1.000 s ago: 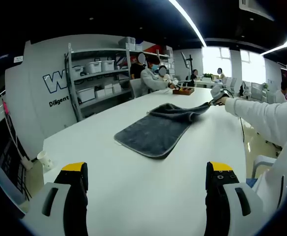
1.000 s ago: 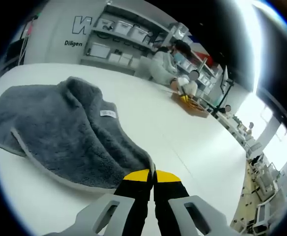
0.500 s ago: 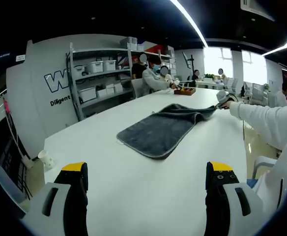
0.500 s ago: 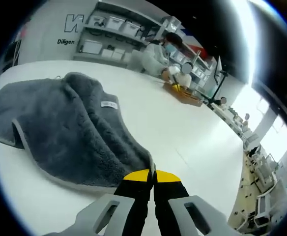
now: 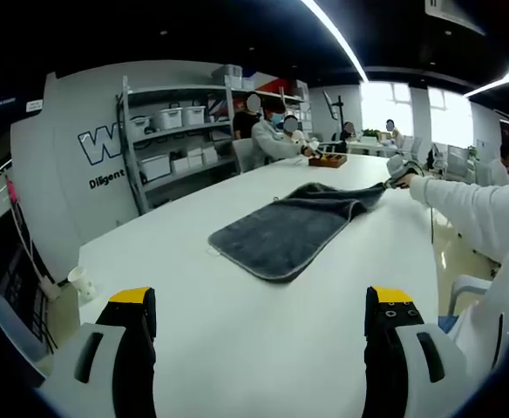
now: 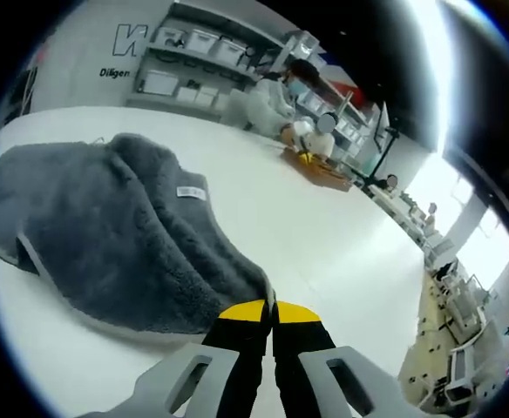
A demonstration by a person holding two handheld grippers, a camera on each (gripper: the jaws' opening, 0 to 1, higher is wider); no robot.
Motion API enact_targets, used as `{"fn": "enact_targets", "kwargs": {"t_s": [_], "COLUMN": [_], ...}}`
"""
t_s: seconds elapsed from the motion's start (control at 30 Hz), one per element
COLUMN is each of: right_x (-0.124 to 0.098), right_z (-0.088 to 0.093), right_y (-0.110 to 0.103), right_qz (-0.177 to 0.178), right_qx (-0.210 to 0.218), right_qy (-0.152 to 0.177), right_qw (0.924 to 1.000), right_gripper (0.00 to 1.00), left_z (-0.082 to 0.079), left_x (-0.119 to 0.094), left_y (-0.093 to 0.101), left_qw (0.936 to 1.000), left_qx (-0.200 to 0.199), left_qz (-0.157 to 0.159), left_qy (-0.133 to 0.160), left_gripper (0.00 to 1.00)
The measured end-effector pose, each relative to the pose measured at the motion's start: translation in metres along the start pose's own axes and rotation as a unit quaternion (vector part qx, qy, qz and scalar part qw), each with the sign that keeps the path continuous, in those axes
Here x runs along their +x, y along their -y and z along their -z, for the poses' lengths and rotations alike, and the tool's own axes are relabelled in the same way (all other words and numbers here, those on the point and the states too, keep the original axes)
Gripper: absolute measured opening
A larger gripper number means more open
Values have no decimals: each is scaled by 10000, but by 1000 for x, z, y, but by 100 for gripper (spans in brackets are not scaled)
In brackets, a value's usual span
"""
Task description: Open the folded towel by lifting each exposed corner and separating the folded layers until the towel lies flat within the target outline without major curled edges
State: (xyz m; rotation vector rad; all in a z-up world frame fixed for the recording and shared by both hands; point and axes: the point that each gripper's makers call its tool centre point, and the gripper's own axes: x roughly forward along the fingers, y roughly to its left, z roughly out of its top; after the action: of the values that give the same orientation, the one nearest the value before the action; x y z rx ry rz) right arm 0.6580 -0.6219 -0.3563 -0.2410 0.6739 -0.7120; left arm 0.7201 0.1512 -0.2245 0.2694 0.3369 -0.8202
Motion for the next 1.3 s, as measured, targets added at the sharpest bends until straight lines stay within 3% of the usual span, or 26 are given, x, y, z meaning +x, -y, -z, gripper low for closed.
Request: {"fn": "enact_targets", "kwargs": {"t_s": [0.77, 1.3], "right_x": [-7, -9], "right_z": [21, 32], "right_y": [41, 43], "right_qz": [269, 273], "right_qx": [222, 278], "right_qy": [-128, -227], "right_qw": [9993, 9990], "right_gripper": [0, 0], "left_z": [1, -1], "left_x": [3, 3], "left_y": [0, -2], "left_qw": [10000, 10000], "left_qx": [36, 41], "left_qz": [2, 4], "left_qy": [-79, -57], "left_gripper": [99, 99]}}
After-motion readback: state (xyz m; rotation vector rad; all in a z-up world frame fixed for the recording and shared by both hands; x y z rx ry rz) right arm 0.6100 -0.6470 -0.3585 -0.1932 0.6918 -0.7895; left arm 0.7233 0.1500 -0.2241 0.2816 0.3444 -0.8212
